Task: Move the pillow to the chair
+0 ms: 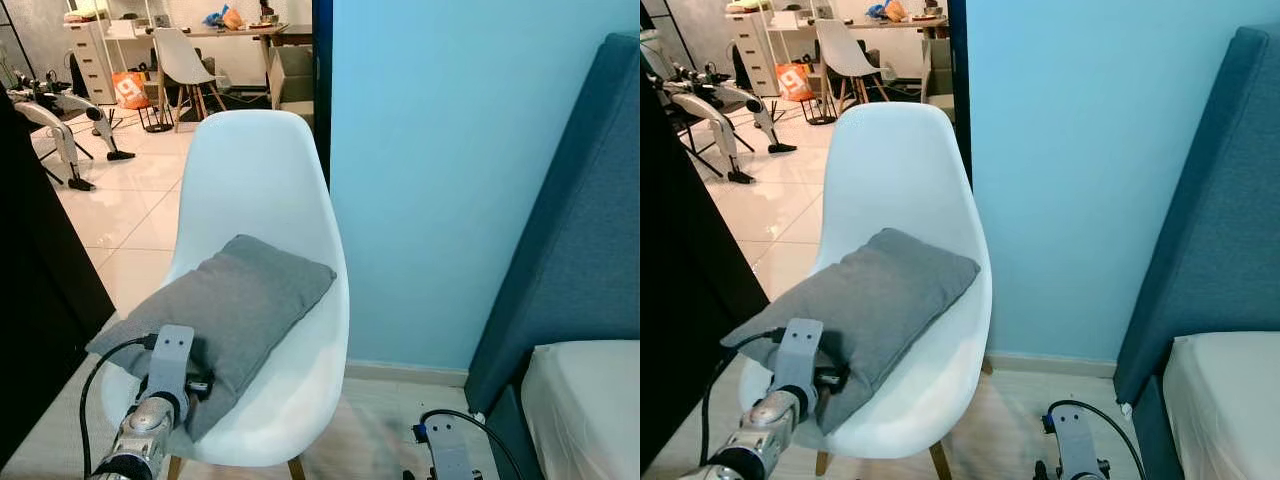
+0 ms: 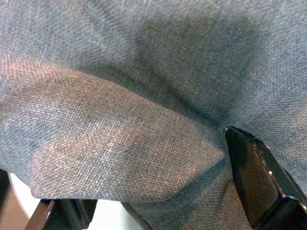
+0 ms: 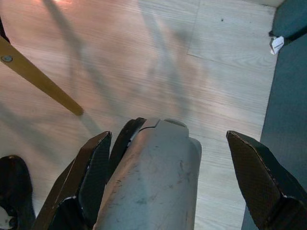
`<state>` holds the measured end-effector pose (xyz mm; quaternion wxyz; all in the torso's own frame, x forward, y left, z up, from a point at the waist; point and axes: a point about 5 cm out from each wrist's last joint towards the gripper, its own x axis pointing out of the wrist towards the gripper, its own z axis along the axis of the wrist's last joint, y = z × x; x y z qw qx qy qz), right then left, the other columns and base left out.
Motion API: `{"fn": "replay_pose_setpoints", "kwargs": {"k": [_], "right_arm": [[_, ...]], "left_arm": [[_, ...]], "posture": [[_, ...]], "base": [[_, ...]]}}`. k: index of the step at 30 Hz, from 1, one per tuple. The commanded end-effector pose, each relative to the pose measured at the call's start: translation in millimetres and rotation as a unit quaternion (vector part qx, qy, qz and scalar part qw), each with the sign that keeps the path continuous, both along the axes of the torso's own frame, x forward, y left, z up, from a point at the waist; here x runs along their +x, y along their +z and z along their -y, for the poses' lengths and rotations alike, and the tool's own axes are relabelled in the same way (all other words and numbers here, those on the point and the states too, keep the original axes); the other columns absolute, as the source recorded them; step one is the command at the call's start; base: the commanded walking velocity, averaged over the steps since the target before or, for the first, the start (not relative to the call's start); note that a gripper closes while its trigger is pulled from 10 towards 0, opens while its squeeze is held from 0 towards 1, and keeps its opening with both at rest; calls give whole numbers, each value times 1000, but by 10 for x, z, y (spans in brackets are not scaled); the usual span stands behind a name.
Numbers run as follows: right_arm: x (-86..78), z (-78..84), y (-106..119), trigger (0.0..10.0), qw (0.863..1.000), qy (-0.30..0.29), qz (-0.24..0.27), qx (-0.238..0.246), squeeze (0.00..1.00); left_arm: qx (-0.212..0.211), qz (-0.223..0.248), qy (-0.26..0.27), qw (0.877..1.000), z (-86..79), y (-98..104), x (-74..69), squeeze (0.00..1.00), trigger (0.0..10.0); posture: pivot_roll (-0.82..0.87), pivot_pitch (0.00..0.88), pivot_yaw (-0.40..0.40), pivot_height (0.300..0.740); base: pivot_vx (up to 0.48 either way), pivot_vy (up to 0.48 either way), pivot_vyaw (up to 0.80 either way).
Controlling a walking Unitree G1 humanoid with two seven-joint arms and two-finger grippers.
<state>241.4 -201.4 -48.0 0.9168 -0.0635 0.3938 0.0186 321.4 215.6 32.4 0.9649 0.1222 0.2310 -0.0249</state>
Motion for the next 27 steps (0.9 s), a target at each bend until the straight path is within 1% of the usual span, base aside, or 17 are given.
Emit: {"fn": "replay_pose_setpoints", "kwargs": {"k": [1,2,4,6,9,10,11,12,13,14,16,17,18,19,23,25,27], "right_arm": [[-33,1,-23,10000,1000,5,-7,0,0],[-34,-1,-24,10000,1000,6,-7,1,0],[-34,-2,-24,10000,1000,6,-7,2,0],[-29,-7,-21,10000,1000,7,-7,3,0],[-28,-9,-20,10000,1000,8,-6,3,0],[-28,-9,-21,10000,1000,7,-6,4,0],[-30,-9,-22,10000,1000,7,-6,4,0],[-30,-9,-22,10000,1000,7,-6,4,0],[-39,-4,-27,10000,1000,6,-8,4,0],[-39,-4,-27,10000,1000,6,-8,4,0],[-48,0,-33,10000,1000,5,-9,3,0],[-48,0,-33,10000,1000,5,-9,3,0],[-52,4,-35,10000,1000,5,-10,3,0],[-56,6,-37,10000,1000,5,-10,3,0],[-75,29,-48,10000,1000,7,-16,-11,0],[-90,45,-55,10000,999,15,-19,-25,0],[-90,45,-55,10000,999,15,-19,-25,0]], "left_arm": [[75,1,-83,994,12,256,187,1000,10000],[99,-13,-115,988,5,312,215,0,10000],[109,-23,-138,984,8,347,228,0,10000],[114,-9,-156,981,-1,489,277,0,10000],[114,-4,-159,981,-6,540,292,0,10000],[128,-1,-163,978,-33,612,304,0,10000],[165,-3,-165,972,-98,694,311,0,10000],[165,-3,-165,972,-98,694,311,0,10000],[214,-33,-179,960,-216,814,276,0,10000],[214,-33,-179,960,-216,814,276,0,10000],[183,-28,-175,967,-206,934,266,0,10000],[183,-28,-175,967,-206,934,266,0,10000],[144,-12,-172,974,-160,1022,270,0,10000],[134,-6,-173,976,-151,1089,263,0,10000],[160,-21,-173,971,-206,1176,205,0,10000],[70,13,-181,981,-47,1278,210,0,10000],[70,13,-181,981,-47,1278,210,0,10000]], "posture": [[-100,57,-4,480],[-98,54,-5,480],[-98,54,-5,480],[-100,52,-1,480],[-100,52,-1,480],[-99,51,0,480],[-98,54,1,480],[-98,54,1,480],[-96,54,3,480],[-96,54,3,480],[-98,54,5,480],[-98,54,5,480],[-99,57,6,480],[-99,57,6,480],[-97,59,4,480],[-92,58,3,480],[-92,58,3,480]], "base": [[0,0,0],[0,0,0],[0,0,0],[0,0,0],[0,0,0],[0,0,0],[0,0,0],[0,0,0],[0,0,0],[0,0,0],[0,0,0],[0,0,0],[0,0,0],[0,0,0],[0,0,0],[0,0,0],[0,0,0]]}}
